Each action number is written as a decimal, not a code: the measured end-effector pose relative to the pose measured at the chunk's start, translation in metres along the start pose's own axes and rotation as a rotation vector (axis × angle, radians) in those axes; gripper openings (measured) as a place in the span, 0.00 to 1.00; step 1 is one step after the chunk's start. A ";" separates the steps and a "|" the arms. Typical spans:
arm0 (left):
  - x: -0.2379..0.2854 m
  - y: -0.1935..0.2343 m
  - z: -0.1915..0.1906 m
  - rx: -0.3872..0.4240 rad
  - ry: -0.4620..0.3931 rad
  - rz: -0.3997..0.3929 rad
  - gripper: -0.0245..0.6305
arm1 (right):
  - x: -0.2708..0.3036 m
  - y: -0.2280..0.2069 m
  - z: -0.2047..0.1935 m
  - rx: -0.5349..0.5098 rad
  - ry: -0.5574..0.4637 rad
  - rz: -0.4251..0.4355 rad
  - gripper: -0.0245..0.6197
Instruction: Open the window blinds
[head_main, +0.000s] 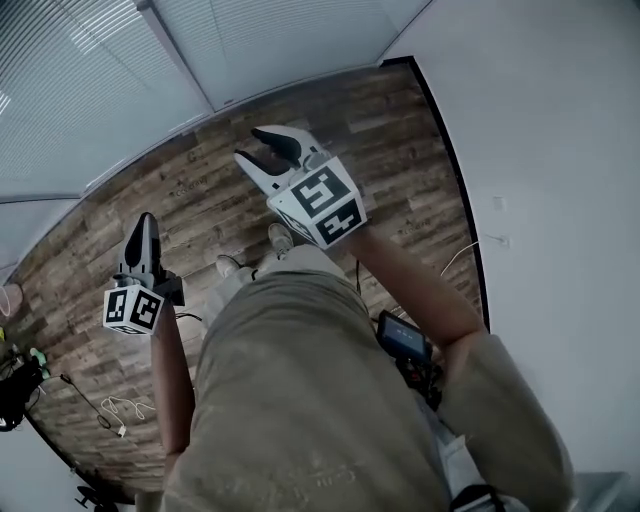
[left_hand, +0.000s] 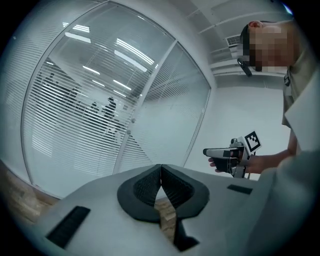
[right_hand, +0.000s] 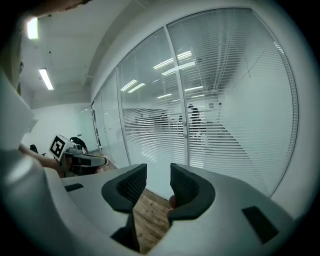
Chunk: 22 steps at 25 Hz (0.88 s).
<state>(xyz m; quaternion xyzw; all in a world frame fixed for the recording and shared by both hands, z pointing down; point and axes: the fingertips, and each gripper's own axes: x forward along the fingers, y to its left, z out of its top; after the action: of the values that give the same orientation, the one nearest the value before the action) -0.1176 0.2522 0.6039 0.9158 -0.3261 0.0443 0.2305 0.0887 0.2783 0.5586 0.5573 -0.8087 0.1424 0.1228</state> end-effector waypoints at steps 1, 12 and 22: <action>0.000 0.000 -0.001 0.002 0.002 -0.004 0.06 | -0.001 0.000 -0.002 0.001 0.002 -0.003 0.28; -0.003 0.019 0.000 0.006 0.030 -0.027 0.06 | 0.011 0.014 0.001 -0.003 0.006 -0.023 0.28; -0.015 0.049 0.020 0.018 0.041 -0.065 0.06 | 0.038 0.031 0.015 -0.032 0.060 -0.105 0.15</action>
<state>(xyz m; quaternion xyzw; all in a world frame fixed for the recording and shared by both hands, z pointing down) -0.1613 0.2188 0.6023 0.9268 -0.2910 0.0585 0.2299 0.0461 0.2500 0.5553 0.5925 -0.7764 0.1395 0.1631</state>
